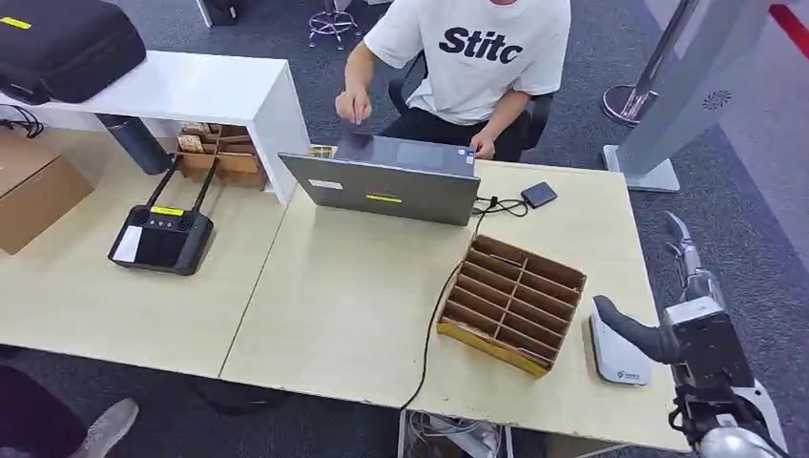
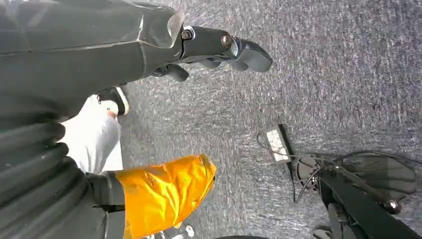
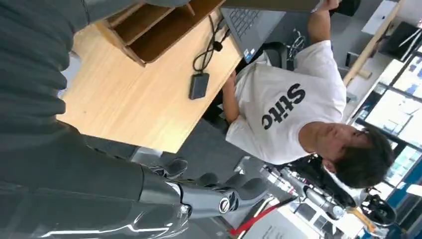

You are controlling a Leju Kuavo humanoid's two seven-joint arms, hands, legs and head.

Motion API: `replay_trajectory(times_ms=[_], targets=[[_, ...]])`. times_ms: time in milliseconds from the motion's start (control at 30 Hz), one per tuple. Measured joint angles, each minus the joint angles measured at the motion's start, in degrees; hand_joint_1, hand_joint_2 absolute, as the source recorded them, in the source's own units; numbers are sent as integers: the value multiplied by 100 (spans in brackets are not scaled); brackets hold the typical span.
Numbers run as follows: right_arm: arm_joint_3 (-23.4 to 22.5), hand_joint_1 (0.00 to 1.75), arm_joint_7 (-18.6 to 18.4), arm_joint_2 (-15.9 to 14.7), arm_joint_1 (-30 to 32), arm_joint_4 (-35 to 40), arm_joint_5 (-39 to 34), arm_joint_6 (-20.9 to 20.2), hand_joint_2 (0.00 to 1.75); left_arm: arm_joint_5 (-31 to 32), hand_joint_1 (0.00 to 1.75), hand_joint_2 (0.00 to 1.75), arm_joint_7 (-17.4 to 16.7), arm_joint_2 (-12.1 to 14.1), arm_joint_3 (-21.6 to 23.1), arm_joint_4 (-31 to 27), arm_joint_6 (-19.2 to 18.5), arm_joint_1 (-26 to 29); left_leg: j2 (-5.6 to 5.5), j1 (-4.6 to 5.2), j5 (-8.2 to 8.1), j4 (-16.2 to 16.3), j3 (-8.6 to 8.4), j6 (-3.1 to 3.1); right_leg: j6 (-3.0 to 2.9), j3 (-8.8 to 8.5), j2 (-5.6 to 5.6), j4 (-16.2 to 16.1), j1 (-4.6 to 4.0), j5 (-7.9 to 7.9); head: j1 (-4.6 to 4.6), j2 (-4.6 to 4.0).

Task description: Pass the card to the sensor for recognition and then transmit it.

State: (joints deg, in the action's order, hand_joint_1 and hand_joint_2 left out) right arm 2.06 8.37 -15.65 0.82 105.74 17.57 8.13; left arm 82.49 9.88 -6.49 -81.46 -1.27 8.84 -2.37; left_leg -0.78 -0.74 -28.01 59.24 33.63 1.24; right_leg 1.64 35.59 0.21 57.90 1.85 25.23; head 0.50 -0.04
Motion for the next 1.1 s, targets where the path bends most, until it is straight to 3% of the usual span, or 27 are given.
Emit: replay_trajectory(times_ms=[167, 200, 633, 667, 833, 1100], targets=[[-24, 0, -15, 0, 488, 287, 105, 96, 175, 20, 0, 175, 9, 81, 0, 0, -232, 15, 1, -2, -1, -1, -1, 1, -6, 0, 3, 3, -1, 4, 4, 0], [-24, 0, -15, 0, 554, 322, 136, 105, 0, 15, 0, 175, 15, 94, 0, 0, -232, 15, 2, -2, -1, -1, -1, 1, -7, 0, 3, 3, -1, 4, 2, 0], [26, 0, -13, 0, 965, 490, 411, 110, 0, 11, 0, 175, 37, 127, 2, 0, -215, 15, 4, -1, -1, -1, -2, 1, -7, -1, 3, 3, 0, 5, 2, 0], [30, 0, -13, 0, 967, 490, 415, 109, 175, 11, 0, 175, 37, 129, 2, 0, -215, 15, 4, -1, -1, -1, -2, 1, -7, -1, 3, 3, 0, 5, 2, 0], [186, 0, -206, 0, 1034, 483, 909, 188, 175, 0, 0, 175, 35, 133, 2, 0, -226, 15, 4, -2, -1, -1, -2, 2, -7, -1, 2, 3, -1, 5, 2, 0], [601, 0, -358, 0, 1129, 339, 1012, 335, 175, -22, 0, 175, 35, 140, 4, 0, -213, 14, 4, -2, -1, -1, -2, 1, -10, -1, 3, 3, -1, 7, 2, 0]])
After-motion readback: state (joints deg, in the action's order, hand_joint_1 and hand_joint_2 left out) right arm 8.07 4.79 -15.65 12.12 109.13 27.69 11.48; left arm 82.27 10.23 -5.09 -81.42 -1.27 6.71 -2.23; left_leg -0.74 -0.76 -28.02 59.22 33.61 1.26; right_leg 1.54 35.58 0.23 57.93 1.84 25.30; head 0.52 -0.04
